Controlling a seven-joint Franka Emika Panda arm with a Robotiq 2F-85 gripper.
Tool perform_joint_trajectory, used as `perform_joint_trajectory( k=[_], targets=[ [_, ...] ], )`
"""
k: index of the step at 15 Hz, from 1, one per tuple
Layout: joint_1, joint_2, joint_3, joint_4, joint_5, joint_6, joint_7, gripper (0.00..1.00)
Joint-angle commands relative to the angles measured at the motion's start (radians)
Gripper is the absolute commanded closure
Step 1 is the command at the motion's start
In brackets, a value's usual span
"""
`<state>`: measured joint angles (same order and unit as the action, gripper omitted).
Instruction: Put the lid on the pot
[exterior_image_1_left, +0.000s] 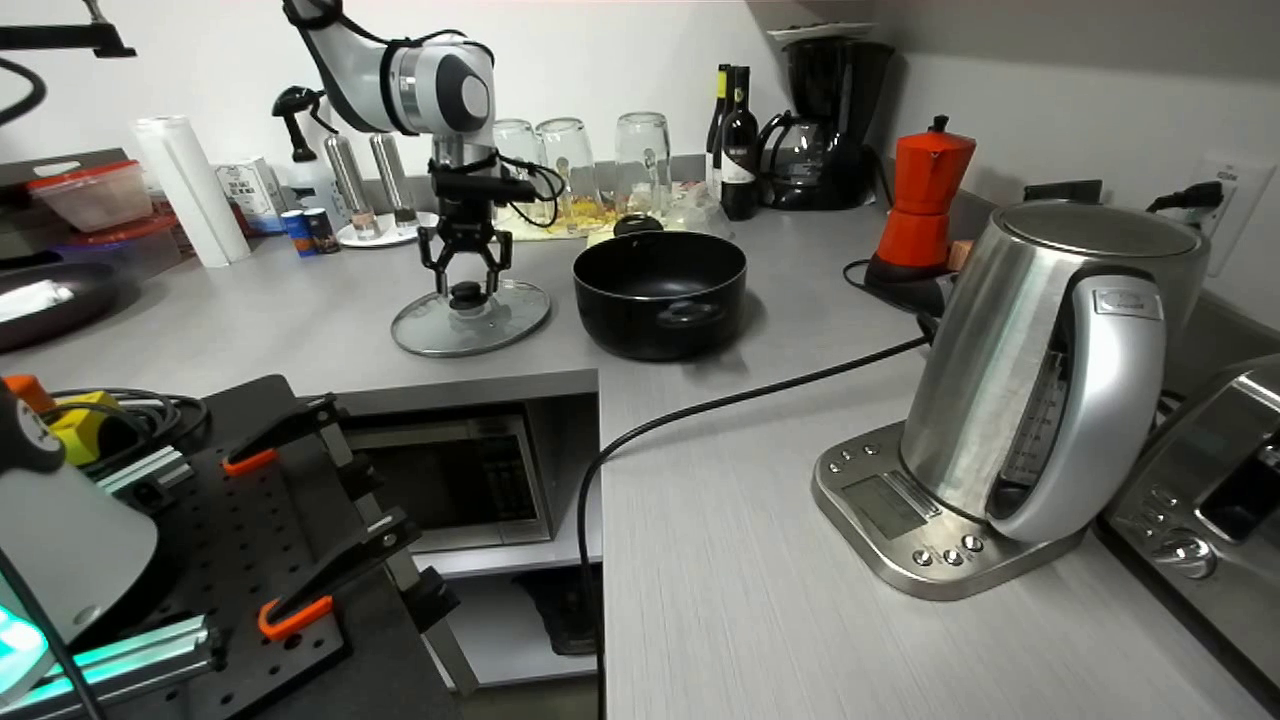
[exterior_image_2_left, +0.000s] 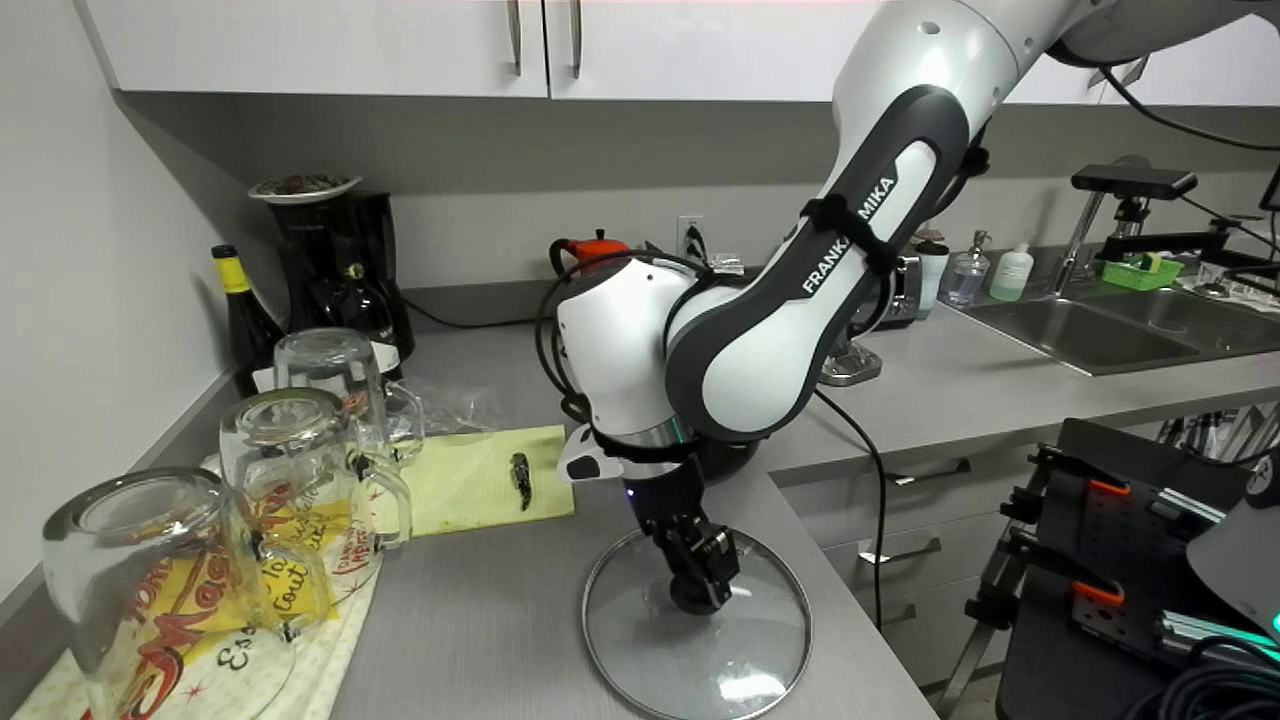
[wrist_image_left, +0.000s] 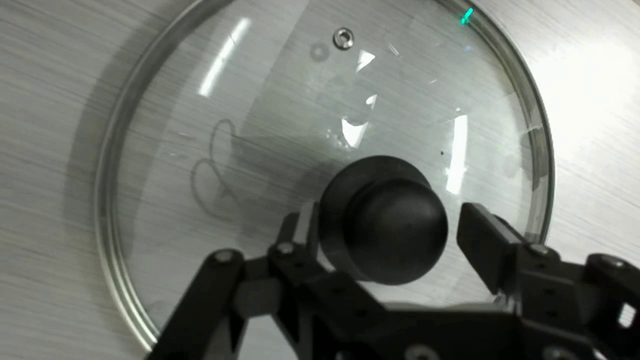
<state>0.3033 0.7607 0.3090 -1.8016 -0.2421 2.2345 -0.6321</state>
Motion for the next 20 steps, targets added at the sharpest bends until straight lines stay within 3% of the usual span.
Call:
perform_joint_trajectory(
  k=[1, 5, 20],
  targets=[
    [-0.014, 0.013, 0.012, 0.014, -0.004, 0.006, -0.03, 0.57],
    [-0.017, 0.006, 0.016, 0.018, -0.002, 0.006, -0.032, 0.74],
    [-0.003, -0.21, 0.039, -0.027, 0.02, -0.113, 0.021, 0.74]
  ],
)
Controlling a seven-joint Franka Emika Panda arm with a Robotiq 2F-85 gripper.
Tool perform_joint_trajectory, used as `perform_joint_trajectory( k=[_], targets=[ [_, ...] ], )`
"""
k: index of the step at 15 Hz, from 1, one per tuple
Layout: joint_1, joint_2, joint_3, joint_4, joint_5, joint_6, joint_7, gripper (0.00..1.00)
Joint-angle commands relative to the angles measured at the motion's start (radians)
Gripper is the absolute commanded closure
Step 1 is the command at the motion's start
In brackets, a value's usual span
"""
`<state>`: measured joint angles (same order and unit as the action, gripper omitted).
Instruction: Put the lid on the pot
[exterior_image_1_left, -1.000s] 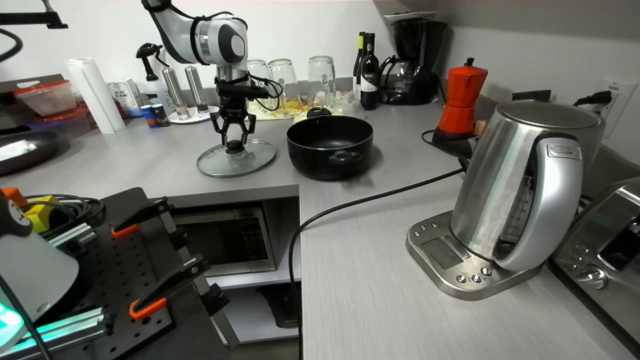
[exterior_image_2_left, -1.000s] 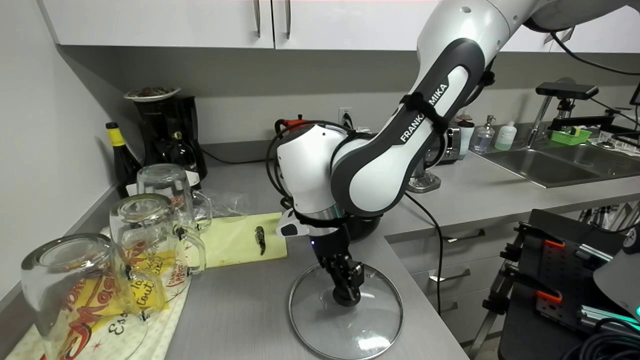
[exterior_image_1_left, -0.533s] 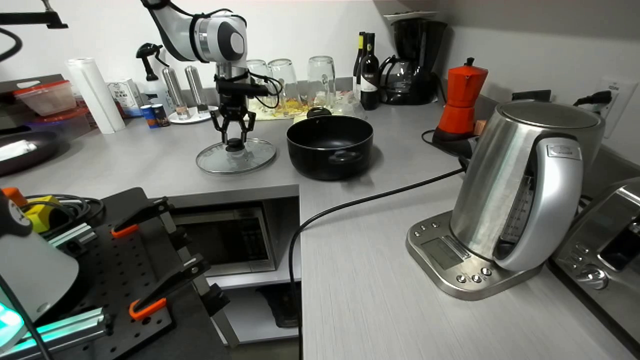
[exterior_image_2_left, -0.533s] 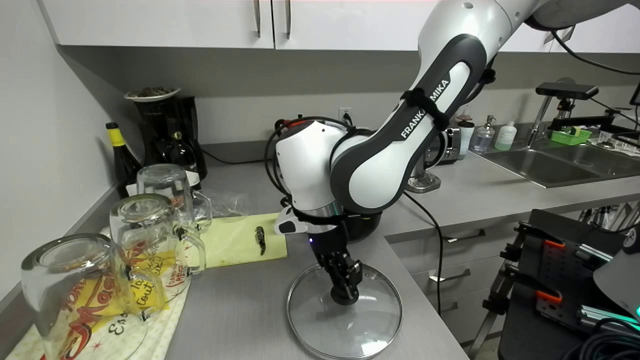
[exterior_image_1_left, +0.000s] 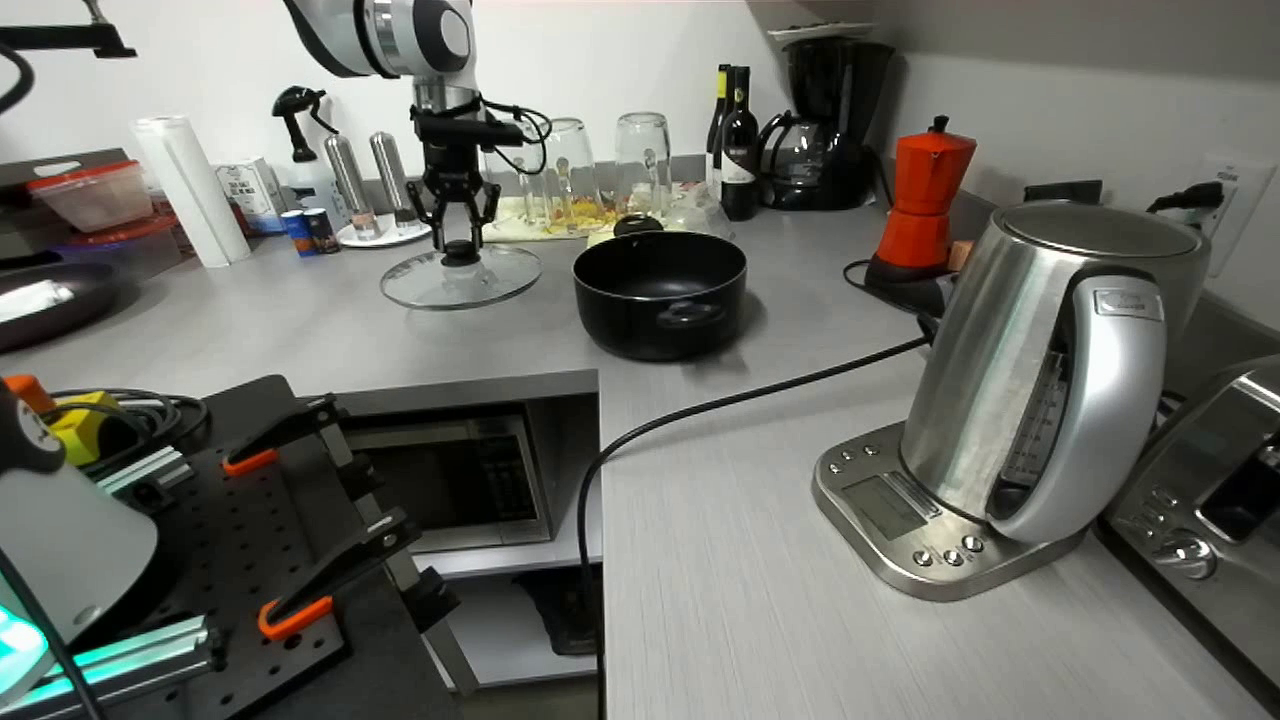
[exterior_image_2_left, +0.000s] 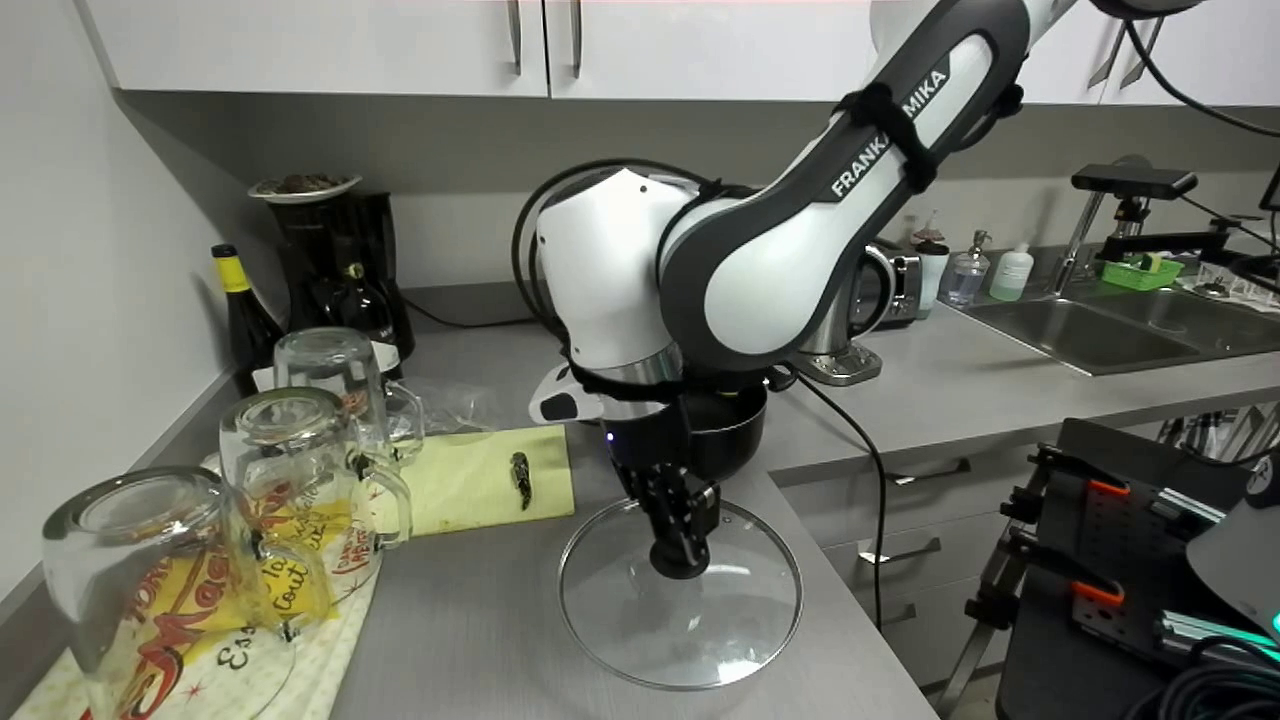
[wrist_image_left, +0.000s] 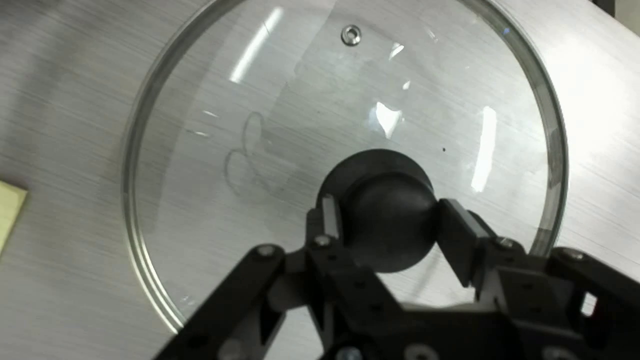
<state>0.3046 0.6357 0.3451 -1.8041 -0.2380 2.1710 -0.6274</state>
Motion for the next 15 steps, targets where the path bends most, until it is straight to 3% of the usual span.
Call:
perform_joint_trajectory(
  k=[1, 9, 15],
  targets=[
    [-0.006, -0.103, -0.001, -0.018, 0.018, -0.062, 0.021, 0.74],
    [-0.067, -0.206, -0.024, 0.07, 0.094, -0.14, 0.037, 0.74],
    [-0.112, -0.198, -0.079, 0.19, 0.132, -0.201, 0.075, 0.74]
  ],
)
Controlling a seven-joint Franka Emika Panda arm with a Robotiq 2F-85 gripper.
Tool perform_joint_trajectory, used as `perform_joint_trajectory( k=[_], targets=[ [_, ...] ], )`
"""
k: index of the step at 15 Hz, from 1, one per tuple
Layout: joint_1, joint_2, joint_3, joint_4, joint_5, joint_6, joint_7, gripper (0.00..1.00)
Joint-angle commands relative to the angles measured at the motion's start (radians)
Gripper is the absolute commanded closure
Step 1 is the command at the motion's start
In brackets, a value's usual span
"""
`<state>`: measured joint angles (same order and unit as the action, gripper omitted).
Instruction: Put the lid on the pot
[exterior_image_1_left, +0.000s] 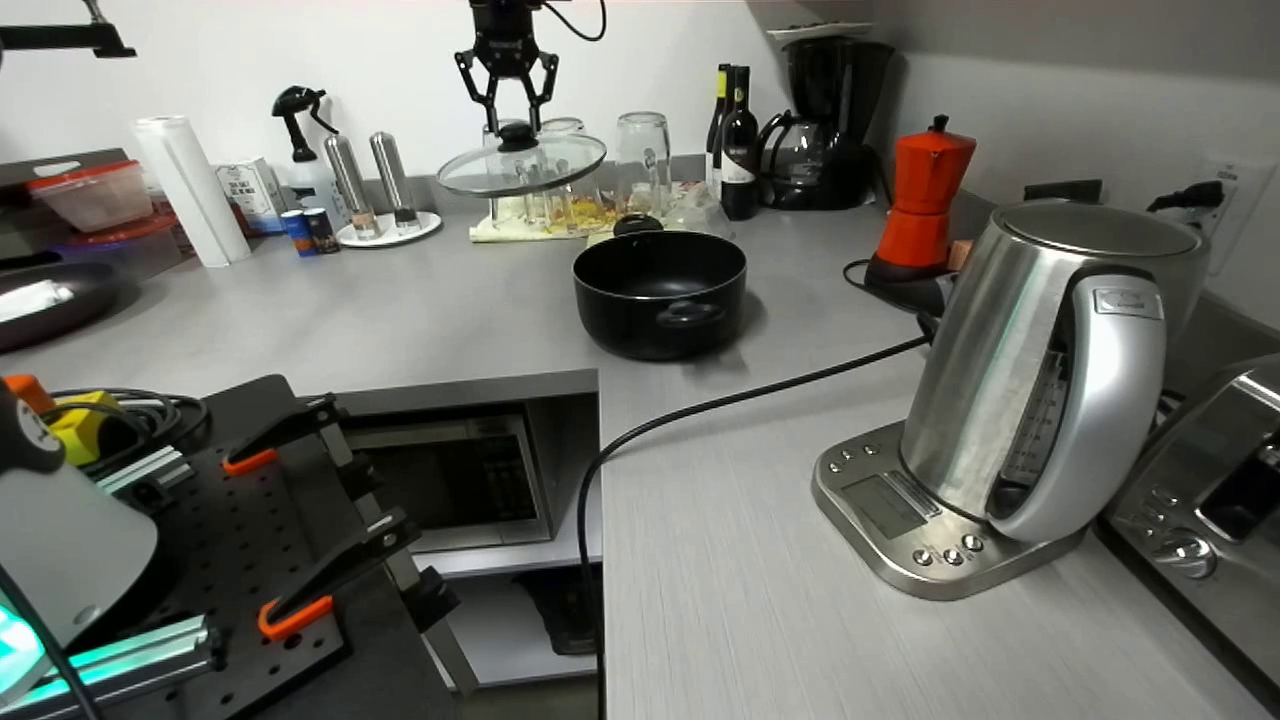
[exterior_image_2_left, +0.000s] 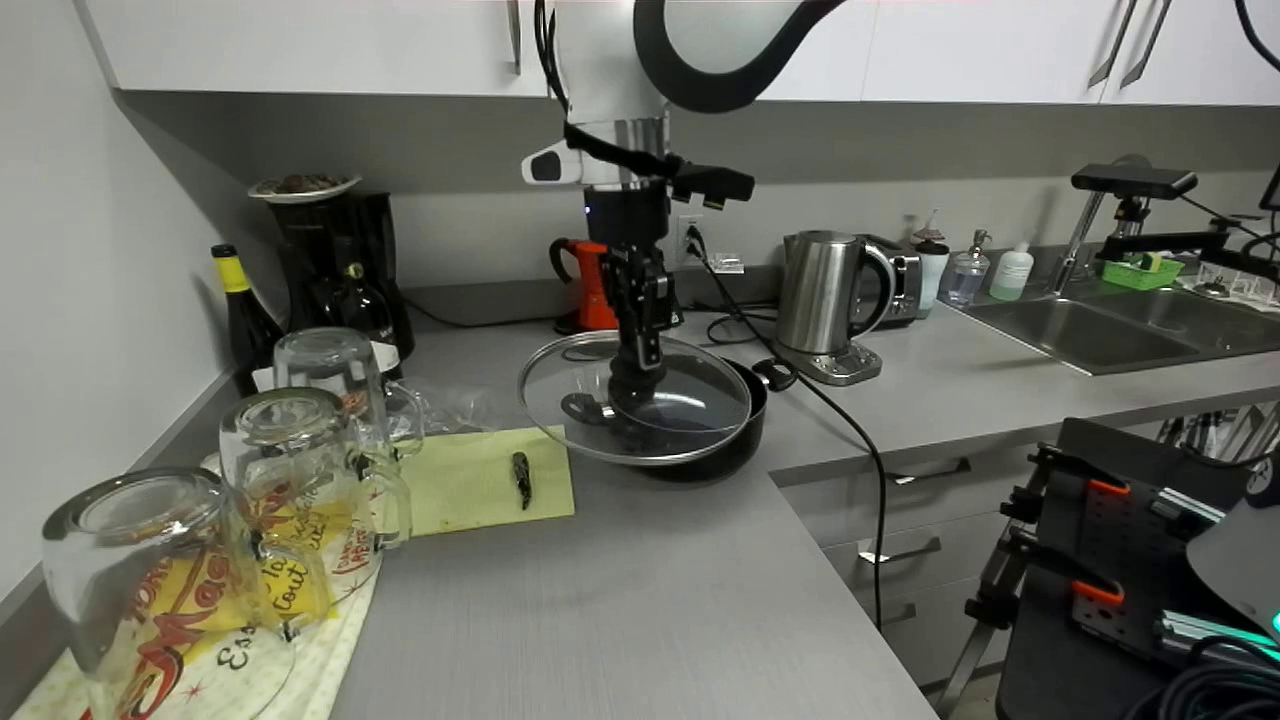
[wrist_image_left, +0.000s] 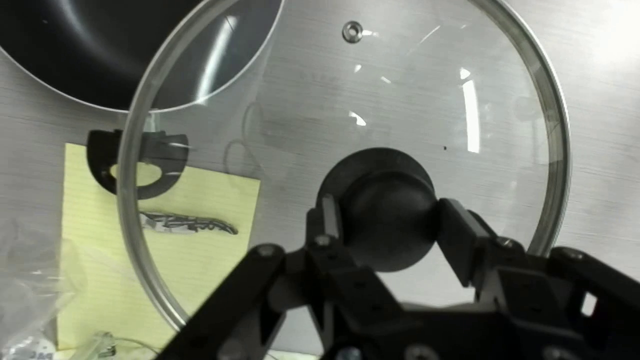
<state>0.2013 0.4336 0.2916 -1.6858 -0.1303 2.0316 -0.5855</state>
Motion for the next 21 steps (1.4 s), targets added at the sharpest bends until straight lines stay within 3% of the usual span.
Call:
perform_joint_trajectory(
  k=[1, 8, 21],
  targets=[
    [-0.015, 0.011, -0.036, 0.089, 0.025, -0.07, 0.044, 0.74],
    [-0.075, 0.062, -0.092, 0.159, 0.06, -0.11, 0.097, 0.74],
    [-0.167, 0.142, -0.136, 0.177, 0.131, -0.035, 0.177, 0.74]
  ],
)
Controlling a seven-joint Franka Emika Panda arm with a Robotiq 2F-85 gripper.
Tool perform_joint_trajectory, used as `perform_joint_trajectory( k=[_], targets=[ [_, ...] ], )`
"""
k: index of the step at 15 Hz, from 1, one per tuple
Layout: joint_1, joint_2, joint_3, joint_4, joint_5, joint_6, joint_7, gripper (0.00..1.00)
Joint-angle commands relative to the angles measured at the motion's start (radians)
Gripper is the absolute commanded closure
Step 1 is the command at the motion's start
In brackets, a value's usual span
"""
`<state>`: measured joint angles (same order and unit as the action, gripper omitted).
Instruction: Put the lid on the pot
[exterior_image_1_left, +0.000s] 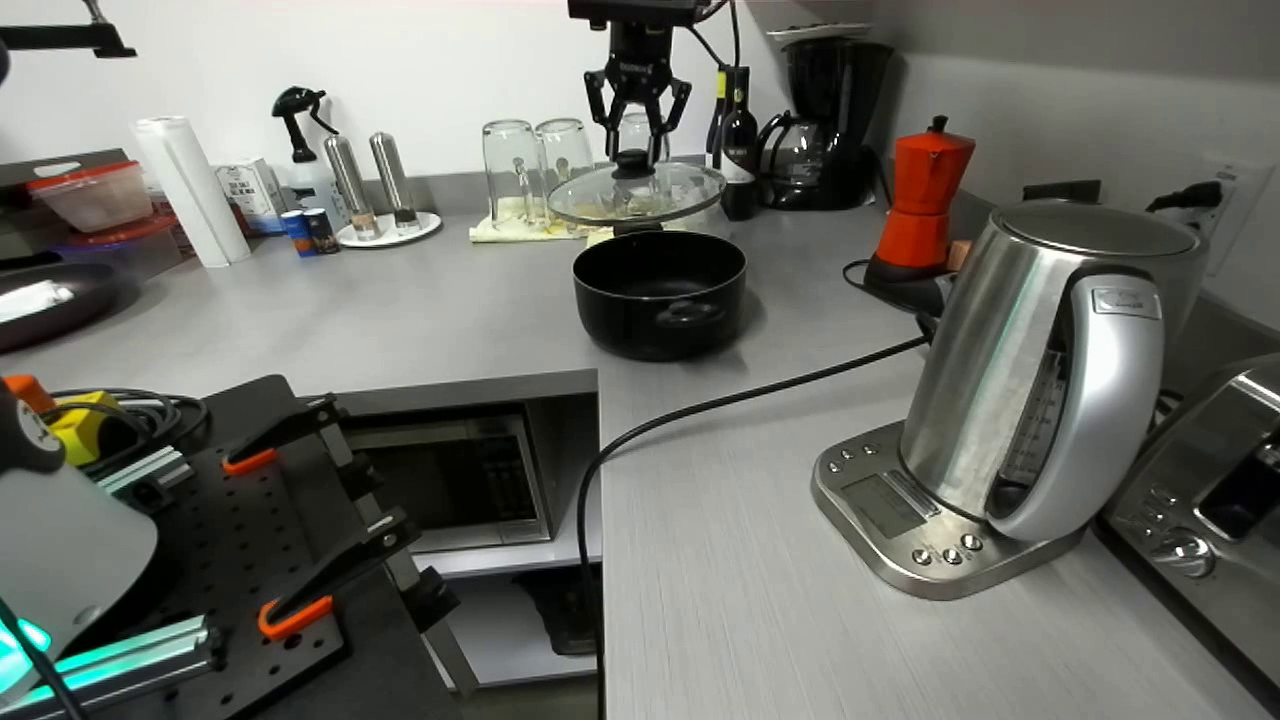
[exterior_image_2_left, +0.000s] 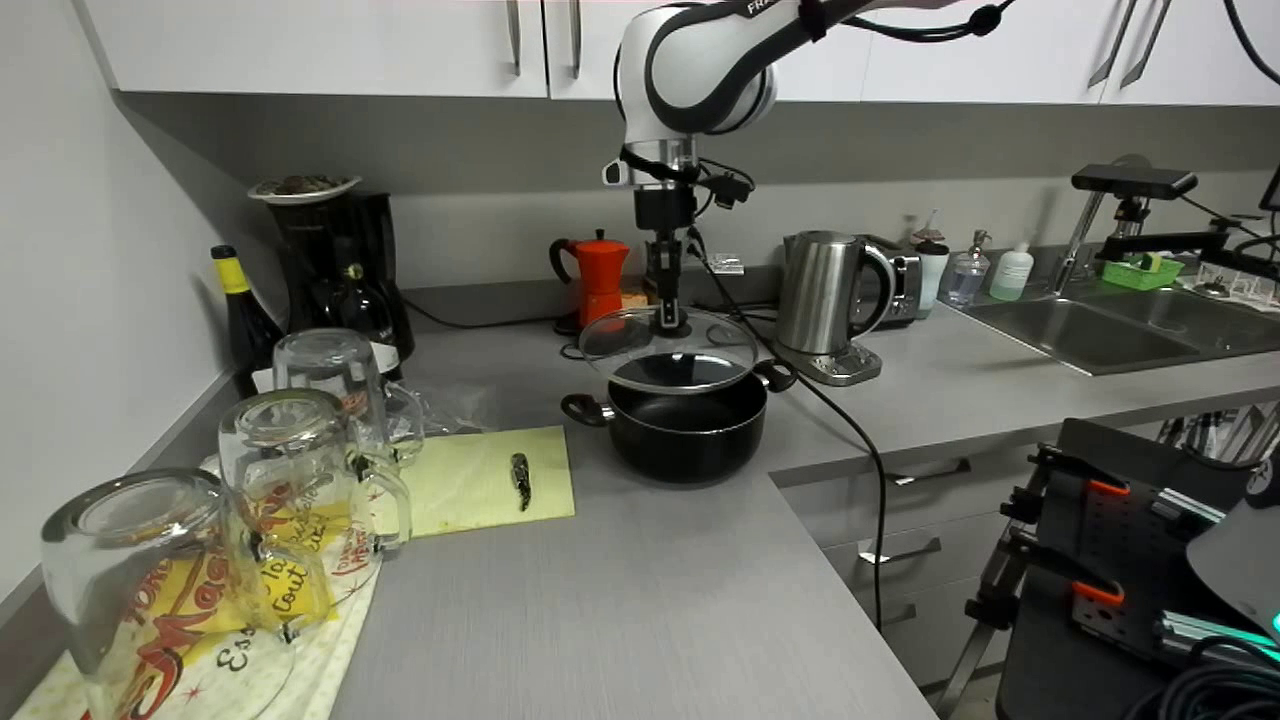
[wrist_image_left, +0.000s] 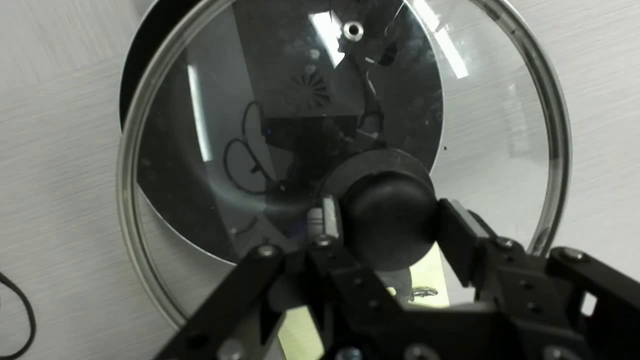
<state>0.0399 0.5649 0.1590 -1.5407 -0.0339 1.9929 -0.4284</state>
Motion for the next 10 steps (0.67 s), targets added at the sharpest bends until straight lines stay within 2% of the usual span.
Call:
perform_joint_trajectory(
  k=[1, 10],
  targets=[
    [-0.008, 0.017, -0.004, 0.034, 0.038, 0.01, 0.022, 0.74],
    [-0.043, 0.063, 0.001, 0.026, 0.075, 0.092, 0.021, 0.74]
  ],
)
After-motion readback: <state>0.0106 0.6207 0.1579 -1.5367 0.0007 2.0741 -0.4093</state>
